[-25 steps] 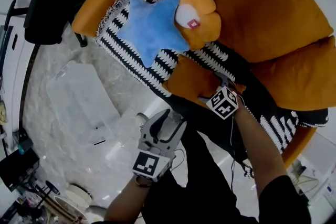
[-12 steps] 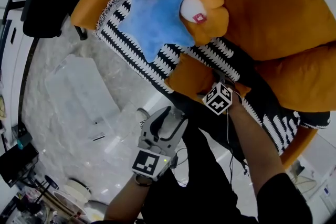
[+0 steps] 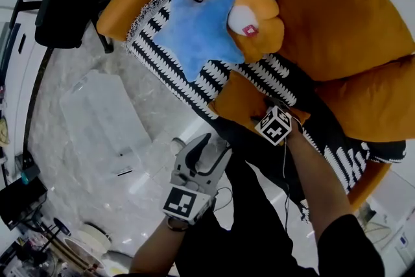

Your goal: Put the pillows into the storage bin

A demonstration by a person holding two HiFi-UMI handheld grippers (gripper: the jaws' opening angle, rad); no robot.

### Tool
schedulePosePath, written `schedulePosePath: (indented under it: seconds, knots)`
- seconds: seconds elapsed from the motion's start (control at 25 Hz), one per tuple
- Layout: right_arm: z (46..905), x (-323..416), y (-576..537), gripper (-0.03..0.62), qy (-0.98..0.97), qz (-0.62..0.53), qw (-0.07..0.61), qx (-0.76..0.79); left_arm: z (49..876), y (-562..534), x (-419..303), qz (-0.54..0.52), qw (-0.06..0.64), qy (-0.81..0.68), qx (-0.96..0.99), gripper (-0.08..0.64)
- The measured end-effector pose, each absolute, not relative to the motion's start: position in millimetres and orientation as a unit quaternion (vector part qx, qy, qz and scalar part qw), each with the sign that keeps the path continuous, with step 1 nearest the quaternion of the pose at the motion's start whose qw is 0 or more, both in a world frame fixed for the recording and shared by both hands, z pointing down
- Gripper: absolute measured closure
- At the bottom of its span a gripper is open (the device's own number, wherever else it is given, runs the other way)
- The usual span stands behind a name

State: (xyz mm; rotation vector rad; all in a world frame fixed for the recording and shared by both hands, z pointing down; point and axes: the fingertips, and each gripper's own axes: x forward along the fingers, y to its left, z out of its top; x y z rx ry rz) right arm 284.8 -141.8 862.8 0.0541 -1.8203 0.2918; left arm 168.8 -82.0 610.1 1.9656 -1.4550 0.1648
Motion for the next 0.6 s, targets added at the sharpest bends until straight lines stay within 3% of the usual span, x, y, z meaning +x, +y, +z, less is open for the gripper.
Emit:
schedulePosePath:
  seconds: [0.6]
  knots:
    - [710, 233, -161, 0.293, -0.866, 0.134, 0.467, 0.120, 522, -70, 150, 0.042, 0.271, -0.574, 0.772, 0.354]
